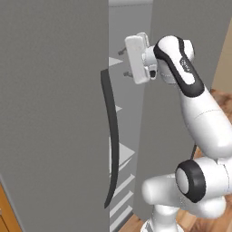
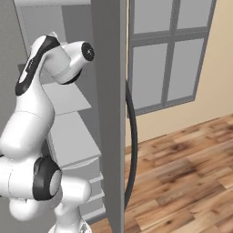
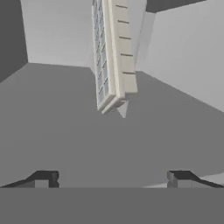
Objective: The ice cube tray has been filled with water. Take the tray and place it in the freezer to make ice. Close the freezer door after placing the tray.
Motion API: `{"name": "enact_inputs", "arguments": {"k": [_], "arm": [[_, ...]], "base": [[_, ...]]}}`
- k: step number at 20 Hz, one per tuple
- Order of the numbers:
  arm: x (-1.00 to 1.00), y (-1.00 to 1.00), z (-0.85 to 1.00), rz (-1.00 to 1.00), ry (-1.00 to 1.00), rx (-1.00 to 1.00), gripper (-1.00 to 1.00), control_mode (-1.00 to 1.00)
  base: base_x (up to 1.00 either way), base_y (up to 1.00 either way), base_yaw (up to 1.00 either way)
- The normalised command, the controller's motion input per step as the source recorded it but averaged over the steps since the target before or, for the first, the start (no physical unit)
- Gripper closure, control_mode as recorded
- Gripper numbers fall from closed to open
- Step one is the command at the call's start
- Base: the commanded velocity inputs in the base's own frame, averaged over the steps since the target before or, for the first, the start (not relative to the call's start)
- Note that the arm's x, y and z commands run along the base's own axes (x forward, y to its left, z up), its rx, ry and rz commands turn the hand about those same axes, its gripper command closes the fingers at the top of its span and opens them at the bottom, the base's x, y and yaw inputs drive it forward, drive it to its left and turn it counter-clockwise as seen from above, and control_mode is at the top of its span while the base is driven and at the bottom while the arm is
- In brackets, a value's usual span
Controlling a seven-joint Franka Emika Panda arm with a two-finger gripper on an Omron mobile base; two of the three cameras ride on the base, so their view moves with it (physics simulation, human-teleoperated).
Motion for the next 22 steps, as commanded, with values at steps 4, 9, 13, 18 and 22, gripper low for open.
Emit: {"name": "enact_inputs", "arguments": {"k": [4,9,13,18,22], "arm": [[-0.9,-0.8,-0.01,-0.17,0.0,0.0,-1.0,-1.0],[-0.8,-0.82,-0.1,-0.08,0.0,0.0,-1.0,-1.0],[-0.81,-0.22,-0.08,-0.07,0.0,0.01,-1.0,-1.0],[-0.53,0.03,-0.13,-0.15,0.0,0.0,-1.0,-1.0],[-0.28,0.0,-0.1,-0.23,0.0,0.0,-1.0,-1.0]], "base": [[0.0,0.0,0.0],[0.0,0.0,0.0],[0.0,0.0,0.0],[0.0,0.0,0.0],[0.0,0.0,0.0]]}}
